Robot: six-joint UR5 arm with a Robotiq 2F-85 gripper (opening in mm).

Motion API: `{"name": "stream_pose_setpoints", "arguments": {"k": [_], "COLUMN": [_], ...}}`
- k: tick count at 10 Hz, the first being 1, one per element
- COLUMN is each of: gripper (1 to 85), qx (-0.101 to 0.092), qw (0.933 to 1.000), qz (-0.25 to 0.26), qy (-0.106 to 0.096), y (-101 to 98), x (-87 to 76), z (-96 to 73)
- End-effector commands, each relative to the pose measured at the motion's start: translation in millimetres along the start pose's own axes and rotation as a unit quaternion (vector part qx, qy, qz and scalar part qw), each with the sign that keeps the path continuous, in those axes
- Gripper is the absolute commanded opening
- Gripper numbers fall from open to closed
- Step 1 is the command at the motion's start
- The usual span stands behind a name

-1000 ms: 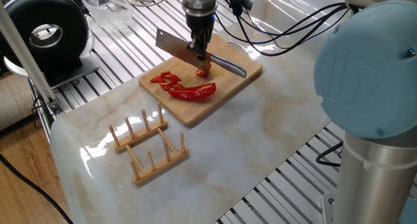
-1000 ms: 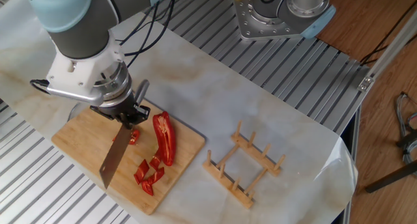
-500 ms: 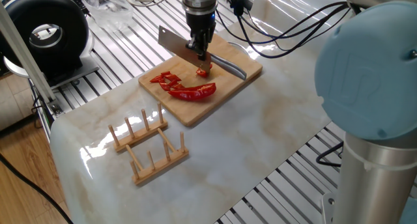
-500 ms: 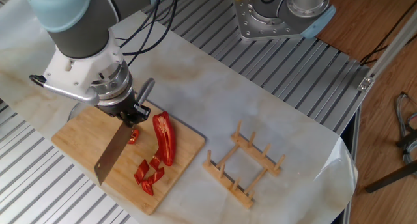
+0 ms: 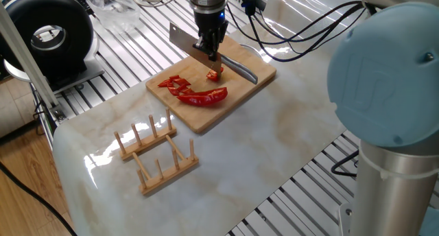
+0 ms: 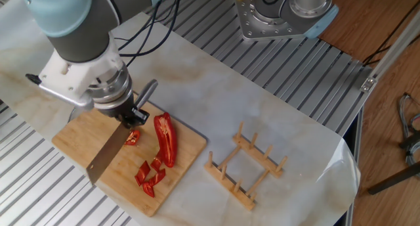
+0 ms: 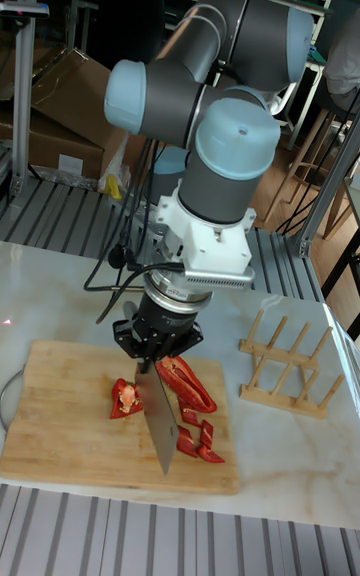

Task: Chop the chili peppers

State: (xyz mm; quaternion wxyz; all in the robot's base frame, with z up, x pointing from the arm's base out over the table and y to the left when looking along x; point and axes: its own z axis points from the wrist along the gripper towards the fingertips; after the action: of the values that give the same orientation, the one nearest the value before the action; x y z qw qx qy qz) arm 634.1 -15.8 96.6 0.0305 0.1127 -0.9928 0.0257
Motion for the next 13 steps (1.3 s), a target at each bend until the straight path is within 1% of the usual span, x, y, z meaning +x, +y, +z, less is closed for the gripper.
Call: {"name": "stream_pose_setpoints", "arguments": {"k": [1, 2, 3, 4, 5, 6, 8, 9, 13], "gripper": [1.3, 1.3, 1.3, 1.3, 1.3, 1.3, 1.3, 1.3, 1.3], "qx": [0.006, 0.004, 0.005, 0.001, 0.001, 0.004, 0.018, 0.022, 0.017], "qw": [0.9996, 0.9993, 0.9991, 0.9991, 0.9991, 0.9991, 0.9987, 0.9986, 0.9985], "qz": [0.027, 0.035, 0.037, 0.037, 0.036, 0.036, 0.037, 0.039, 0.043], "qy": [0.002, 0.014, 0.019, 0.022, 0.024, 0.025, 0.029, 0.03, 0.029], "y": [-0.6, 4.5, 6.9, 9.8, 10.8, 9.2, 1.4, -1.1, -1.3], "x": [-12.4, -8.7, -7.1, -6.4, -5.9, -5.8, -4.9, -4.5, -4.6], "z": [7.5, 9.7, 11.3, 11.8, 10.2, 10.0, 12.6, 13.2, 18.5]}}
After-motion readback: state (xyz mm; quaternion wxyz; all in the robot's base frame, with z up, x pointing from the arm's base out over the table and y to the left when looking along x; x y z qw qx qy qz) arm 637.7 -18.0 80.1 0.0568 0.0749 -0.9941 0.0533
